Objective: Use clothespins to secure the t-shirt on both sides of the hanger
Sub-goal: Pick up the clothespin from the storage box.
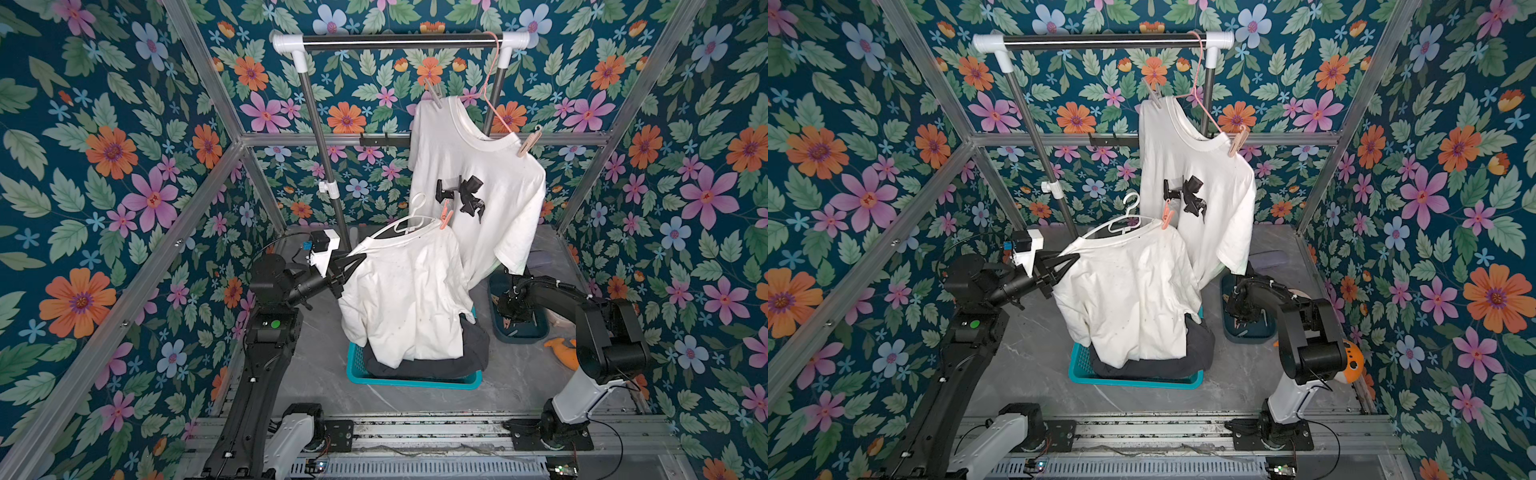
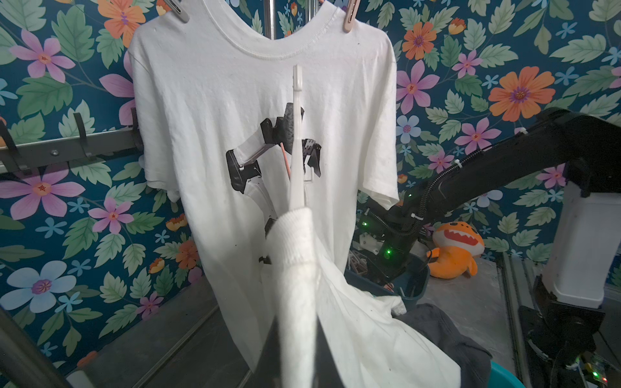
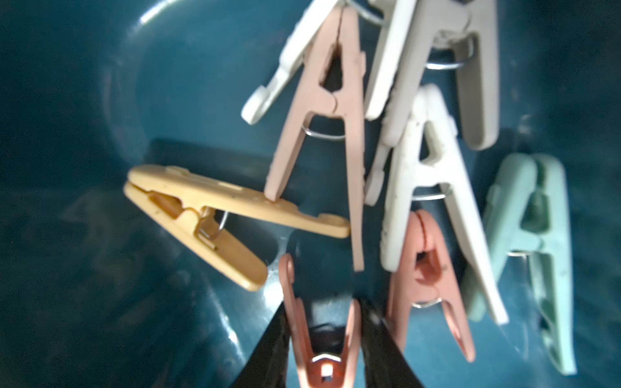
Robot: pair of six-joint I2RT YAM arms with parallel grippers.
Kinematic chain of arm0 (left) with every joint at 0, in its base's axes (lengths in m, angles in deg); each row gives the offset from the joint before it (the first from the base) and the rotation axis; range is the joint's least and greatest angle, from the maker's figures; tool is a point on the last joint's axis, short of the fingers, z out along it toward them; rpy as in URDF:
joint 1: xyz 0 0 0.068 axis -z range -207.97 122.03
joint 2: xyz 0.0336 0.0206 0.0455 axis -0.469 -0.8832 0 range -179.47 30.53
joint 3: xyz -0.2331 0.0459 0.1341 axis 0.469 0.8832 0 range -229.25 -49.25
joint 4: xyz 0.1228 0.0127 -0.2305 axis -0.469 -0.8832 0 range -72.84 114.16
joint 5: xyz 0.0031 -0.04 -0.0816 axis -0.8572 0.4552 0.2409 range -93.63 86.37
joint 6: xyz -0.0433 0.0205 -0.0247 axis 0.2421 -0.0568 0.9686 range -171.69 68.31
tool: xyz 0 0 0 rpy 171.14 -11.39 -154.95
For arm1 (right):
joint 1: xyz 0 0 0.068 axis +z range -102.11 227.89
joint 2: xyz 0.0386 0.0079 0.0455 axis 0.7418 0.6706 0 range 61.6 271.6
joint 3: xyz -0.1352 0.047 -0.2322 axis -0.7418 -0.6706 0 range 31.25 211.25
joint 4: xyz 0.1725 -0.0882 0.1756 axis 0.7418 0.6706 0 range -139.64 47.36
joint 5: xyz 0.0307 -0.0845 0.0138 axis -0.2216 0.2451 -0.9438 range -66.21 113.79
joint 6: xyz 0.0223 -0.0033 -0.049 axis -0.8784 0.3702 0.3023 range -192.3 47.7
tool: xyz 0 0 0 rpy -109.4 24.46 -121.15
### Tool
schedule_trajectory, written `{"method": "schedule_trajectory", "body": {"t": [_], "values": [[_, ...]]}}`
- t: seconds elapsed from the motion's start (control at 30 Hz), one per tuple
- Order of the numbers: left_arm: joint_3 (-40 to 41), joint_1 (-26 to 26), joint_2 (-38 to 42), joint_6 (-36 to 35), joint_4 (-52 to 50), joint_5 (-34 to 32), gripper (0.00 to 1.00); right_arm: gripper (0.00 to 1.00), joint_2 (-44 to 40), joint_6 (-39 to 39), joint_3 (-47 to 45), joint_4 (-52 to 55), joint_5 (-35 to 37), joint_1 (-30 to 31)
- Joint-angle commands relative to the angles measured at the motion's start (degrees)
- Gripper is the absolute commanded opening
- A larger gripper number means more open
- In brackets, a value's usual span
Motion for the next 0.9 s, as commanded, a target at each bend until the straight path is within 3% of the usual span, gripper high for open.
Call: {"method": "schedule_trajectory", "body": {"t": [0.0,0.1,0.53,0.8,0.87], "values": [[-0.2,0.0,0.1,0.2,3.6,-0.1,0.00,0.30,0.6,0.3,0.0,2.3,0.0,0.1],[-0.3,0.0,-0.6,0.6,3.7,0.3,0.00,0.24,-1.0,0.5,-1.0,0.5,-0.3,0.1],[-0.9,0.1,-1.8,3.4,3.3,-3.2,0.00,0.18,-19.7,3.9,-5.6,-3.6,1.3,0.1],[-1.5,1.1,-2.5,4.7,2.4,-3.2,0.00,0.17,-32.5,6.2,-8.4,-5.9,-1.9,0.2],[-1.4,1.3,-2.4,4.3,2.3,-3.4,0.00,0.09,-32.5,5.6,-8.2,-5.3,0.2,0.2]]}}
